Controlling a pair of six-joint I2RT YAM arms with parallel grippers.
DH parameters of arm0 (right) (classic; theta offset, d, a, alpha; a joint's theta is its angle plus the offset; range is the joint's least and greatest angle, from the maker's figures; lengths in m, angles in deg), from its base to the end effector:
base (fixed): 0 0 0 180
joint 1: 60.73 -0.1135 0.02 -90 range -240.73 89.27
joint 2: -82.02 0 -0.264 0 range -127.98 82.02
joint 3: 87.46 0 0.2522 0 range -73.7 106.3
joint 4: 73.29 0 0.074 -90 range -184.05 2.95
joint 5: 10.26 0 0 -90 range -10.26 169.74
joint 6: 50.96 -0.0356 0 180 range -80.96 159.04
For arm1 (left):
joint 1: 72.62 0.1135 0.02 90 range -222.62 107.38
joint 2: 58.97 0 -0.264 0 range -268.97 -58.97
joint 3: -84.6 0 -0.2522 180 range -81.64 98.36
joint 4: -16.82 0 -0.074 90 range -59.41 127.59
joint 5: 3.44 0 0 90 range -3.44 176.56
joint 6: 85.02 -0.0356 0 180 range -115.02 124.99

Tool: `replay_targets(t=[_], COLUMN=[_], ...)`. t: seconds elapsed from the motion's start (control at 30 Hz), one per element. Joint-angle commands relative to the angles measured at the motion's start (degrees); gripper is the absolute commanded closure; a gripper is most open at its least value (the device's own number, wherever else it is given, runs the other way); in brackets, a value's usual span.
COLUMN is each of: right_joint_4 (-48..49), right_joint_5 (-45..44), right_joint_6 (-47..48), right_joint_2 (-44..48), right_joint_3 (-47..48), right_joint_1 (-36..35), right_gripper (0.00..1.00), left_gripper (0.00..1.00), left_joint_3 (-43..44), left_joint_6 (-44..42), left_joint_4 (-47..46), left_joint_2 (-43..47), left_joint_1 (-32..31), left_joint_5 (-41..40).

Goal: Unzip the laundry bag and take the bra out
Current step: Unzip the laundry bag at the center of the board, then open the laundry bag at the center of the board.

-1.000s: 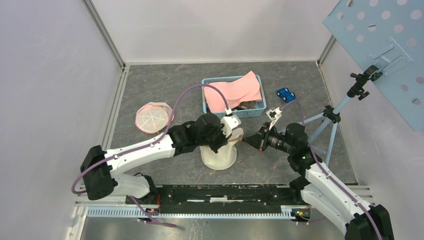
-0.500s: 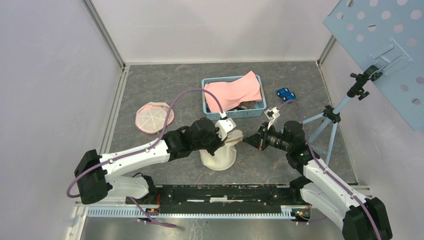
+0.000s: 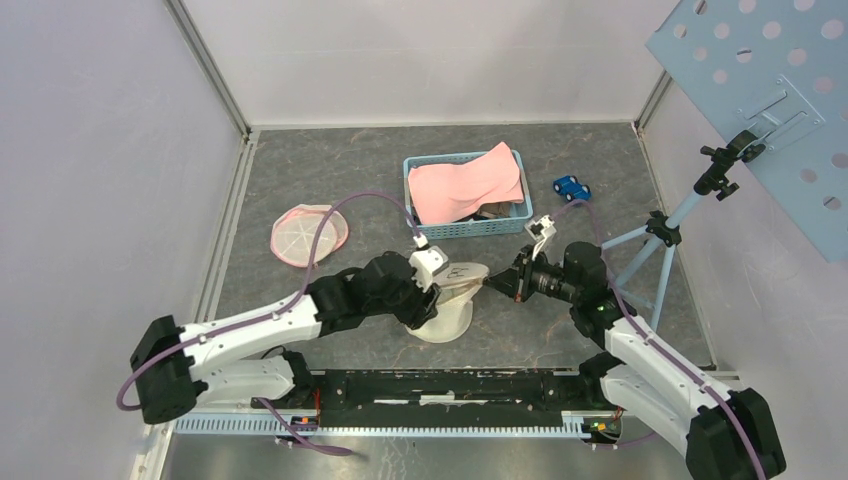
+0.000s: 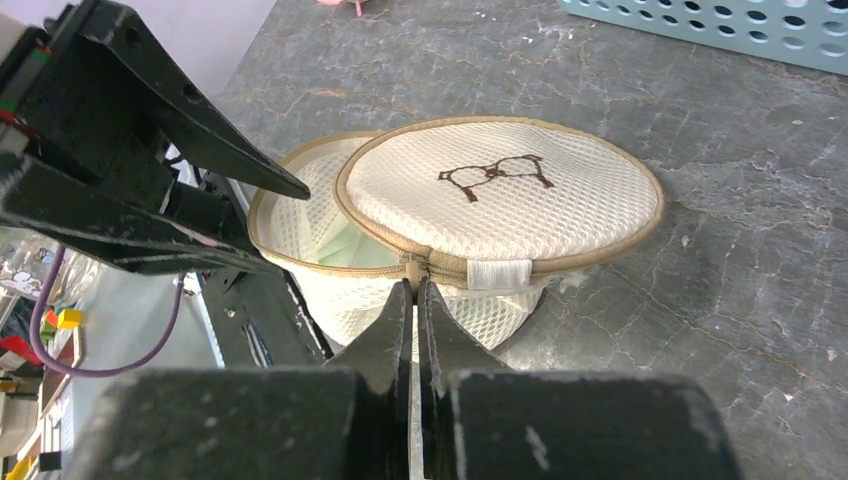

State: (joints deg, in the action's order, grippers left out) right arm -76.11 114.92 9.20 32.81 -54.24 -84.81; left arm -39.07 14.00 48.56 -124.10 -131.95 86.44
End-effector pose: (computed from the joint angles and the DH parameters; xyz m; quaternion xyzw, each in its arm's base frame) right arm 0.1629 0.0953 0.2107 -0.1367 0.7830 0.4706 0.3831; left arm 0.1232 -0.2077 0.2432 0.3857 0.8223 -0.2342 0.3466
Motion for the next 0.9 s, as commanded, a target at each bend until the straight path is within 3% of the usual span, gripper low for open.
replay_targets(t=[0.0,0.1,0.27,0.43,0.57,0.87], right_joint_4=[-0.34,0.0,2.29,2.07,2.55,8.98], right_joint_5=[1.8,0.6,-1.65,-3.81,-6.33,-8.71], right_joint_6=[1.18,1.37,1.46,2.2,3.84,7.79], right_joint_2=[2.74,2.49,-0.62,-2.41,-5.99,-19.65], right_joint_3=[-1.28,-3.1,-6.16,-7.72,-8.0,-1.64], right_joint_1=[-1.37,-3.33,-5.99,-6.93,-6.92,-6.93], right_gripper=[1.0,1.0,1.0,1.0,1.0,1.0], left_gripper=[0.46,0.54,0.69,0.81,0.83,0.83], left_joint_3=[-1.47,-2.29,-1.81,-2.06,-1.88,-3.19], left_joint_6=[6.18,6.83,10.29,14.62,15.51,17.73], left_joint_4=[0.78,2.57,3.37,3.08,1.58,-8.52], left_joint_2=[5.74,4.84,-4.04,-8.96,-10.44,-14.46], left_joint_1=[-0.06,-0.01,-0.13,-0.07,1.09,8.65], left_joint_5=[-0.18,-0.14,2.02,-1.41,-5.35,-3.87])
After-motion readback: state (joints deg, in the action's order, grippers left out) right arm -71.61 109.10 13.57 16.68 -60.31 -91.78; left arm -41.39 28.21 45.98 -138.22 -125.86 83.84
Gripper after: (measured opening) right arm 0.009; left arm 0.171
